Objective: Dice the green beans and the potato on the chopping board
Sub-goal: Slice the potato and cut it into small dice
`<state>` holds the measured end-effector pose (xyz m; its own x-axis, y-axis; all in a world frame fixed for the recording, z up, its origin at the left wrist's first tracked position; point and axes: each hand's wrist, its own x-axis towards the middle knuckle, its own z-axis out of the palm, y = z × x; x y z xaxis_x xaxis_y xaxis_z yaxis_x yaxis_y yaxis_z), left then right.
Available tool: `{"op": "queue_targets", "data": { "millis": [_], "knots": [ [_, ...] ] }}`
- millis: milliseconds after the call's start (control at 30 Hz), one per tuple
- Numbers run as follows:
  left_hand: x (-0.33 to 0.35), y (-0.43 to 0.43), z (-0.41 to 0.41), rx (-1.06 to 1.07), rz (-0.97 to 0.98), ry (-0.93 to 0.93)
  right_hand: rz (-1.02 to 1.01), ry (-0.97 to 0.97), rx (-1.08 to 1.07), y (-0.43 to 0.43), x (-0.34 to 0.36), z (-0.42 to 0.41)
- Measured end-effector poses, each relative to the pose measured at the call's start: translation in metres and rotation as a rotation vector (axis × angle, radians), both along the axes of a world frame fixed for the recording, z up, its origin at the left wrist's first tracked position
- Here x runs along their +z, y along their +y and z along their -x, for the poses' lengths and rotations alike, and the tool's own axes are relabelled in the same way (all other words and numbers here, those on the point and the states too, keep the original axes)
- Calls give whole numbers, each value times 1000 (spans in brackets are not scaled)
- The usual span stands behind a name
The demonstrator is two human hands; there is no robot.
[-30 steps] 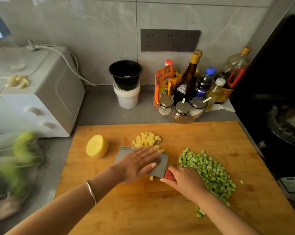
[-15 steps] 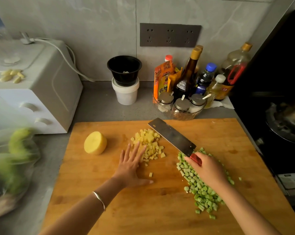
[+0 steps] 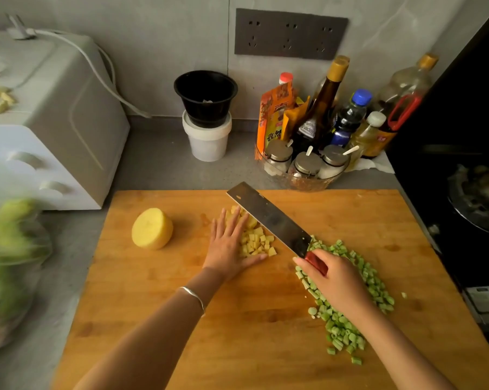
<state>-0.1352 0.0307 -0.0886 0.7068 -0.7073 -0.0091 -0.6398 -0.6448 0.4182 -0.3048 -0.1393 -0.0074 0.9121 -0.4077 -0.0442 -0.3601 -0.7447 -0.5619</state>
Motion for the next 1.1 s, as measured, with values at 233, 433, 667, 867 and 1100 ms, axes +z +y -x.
{"op": "queue_targets", "data": {
  "millis": [233,433,667,867,1100],
  "knots": [
    [46,57,-10,66,322,-56,-235,-61,-75,21,-2,2],
    [50,118,-45,343,176,-107,-362,-90,-88,53,-7,4],
    [44,136,-60,460,141,198,-460,-92,-145,85,7,3],
    [89,126,-18,651,890,1052,-587,-133,-195,85,16,15],
    [104,121,12,618,1121,1575,-742,-161,-243,97,31,18]
  ]
}}
